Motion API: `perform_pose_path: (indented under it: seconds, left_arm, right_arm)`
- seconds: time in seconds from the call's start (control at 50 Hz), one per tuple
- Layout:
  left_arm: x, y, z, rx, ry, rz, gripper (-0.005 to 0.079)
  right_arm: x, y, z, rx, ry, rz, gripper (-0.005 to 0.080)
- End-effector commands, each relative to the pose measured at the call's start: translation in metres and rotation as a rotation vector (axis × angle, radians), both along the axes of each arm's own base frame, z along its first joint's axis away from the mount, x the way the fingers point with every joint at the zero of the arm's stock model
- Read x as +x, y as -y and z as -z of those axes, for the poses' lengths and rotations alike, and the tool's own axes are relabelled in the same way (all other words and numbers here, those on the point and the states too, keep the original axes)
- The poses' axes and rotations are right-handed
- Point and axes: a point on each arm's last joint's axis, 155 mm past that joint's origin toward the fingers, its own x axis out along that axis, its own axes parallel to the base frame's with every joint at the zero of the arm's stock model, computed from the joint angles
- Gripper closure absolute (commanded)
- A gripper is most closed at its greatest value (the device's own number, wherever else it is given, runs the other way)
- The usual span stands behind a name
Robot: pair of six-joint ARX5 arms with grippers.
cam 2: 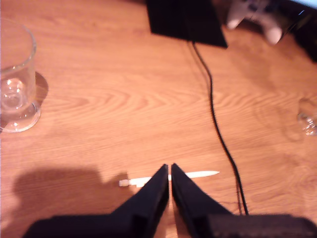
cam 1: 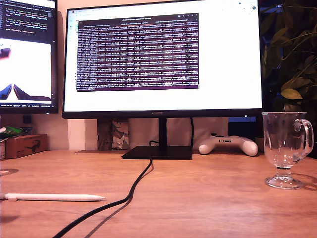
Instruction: Pick the small glass cups in front of you with each of your hands, and place them behind the white pen
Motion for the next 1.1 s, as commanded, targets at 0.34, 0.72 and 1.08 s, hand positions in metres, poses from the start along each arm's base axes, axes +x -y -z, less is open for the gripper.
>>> perform_pose_path:
  seconds: [0.34, 0.72, 1.08]
  left_arm:
    - [0.008, 0.002, 0.017, 0.015, -0.084, 0.027, 0.0761]
    - [0.008, 0.002, 0.017, 0.015, -0.085, 0.027, 0.0761]
    - [0.010, 0.002, 0.014, 0.015, -0.069, 0.026, 0.0761]
  right_arm:
    - [0.027, -0.024, 0.031, -0.190, -0.250, -0.196, 0.0389]
    - [0.044, -0.024, 0.062, -0.346, -0.369, -0.240, 0.0397]
    - [0.057, -0.017, 0.071, -0.410, -0.351, -0.246, 0.0754]
